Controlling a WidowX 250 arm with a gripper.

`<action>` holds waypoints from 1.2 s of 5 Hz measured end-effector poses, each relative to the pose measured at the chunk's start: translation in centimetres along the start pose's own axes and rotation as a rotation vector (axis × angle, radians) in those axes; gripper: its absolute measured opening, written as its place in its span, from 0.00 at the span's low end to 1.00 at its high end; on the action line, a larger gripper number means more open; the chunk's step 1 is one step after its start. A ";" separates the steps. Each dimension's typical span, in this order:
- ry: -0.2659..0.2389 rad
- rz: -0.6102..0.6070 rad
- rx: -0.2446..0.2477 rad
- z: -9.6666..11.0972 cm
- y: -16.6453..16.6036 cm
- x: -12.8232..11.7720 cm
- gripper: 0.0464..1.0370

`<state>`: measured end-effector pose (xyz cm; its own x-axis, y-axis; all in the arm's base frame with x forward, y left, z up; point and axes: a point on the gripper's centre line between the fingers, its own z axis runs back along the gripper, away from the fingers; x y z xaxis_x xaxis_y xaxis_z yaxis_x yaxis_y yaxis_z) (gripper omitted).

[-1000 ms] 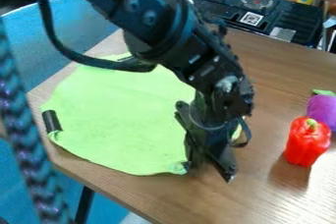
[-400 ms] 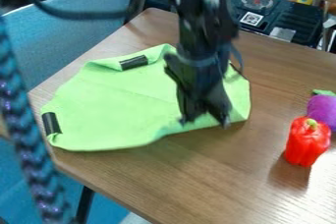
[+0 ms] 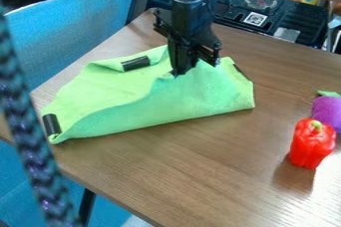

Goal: Fold the cloth from bottom right to top left

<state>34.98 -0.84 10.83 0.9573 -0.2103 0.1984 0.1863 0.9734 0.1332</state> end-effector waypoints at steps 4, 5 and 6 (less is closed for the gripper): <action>0.130 0.099 0.062 -2.8 7.8 2.5 0.01; 0.140 0.143 0.080 -4.0 10.2 3.5 0.01; 0.147 0.174 0.088 -5.1 11.8 4.6 0.01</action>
<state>42.68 10.18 8.36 0.9963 -0.0186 0.0834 0.0020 0.9808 0.1949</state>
